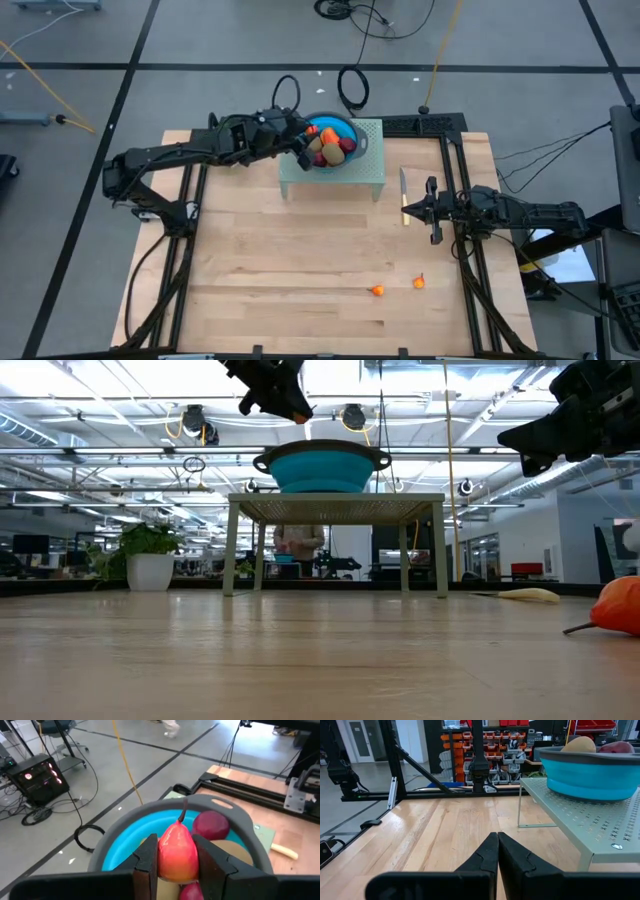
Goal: Pick & Place Fruit
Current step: Put the peach into the colander on the shelf
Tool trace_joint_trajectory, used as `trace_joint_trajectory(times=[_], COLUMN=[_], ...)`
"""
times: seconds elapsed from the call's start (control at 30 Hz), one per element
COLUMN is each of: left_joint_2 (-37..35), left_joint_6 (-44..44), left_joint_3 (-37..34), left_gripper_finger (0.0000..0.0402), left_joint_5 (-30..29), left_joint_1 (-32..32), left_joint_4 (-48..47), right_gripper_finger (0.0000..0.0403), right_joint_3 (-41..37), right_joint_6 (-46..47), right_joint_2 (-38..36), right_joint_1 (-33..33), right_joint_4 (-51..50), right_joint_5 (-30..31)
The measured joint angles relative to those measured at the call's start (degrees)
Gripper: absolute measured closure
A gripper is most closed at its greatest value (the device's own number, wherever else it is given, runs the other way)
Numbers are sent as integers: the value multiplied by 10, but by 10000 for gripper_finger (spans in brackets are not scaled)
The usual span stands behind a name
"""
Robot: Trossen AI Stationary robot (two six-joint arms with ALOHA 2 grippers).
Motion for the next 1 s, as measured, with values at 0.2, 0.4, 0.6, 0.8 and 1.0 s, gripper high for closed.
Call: trace_joint_trajectory(times=[0.2,0.4,0.6,0.8,1.0], left_joint_2=[0,0,24,50,49], left_joint_6=[1,1,2,29,28], left_joint_3=[0,0,0,0,19], left_gripper_finger=[293,281,290,283,287], left_joint_5=[0,-1,4,13,15], left_joint_1=[0,0,0,2,20], left_joint_4=[-27,-31,-40,-40,-60], right_gripper_finger=[399,399,399,399,399], right_joint_3=[0,0,0,0,0], right_joint_6=[0,0,0,0,0], right_joint_2=[0,0,0,0,0], right_joint_1=[0,0,0,0,0], right_joint_4=[0,0,0,2,2], right_joint_5=[0,0,0,0,0])
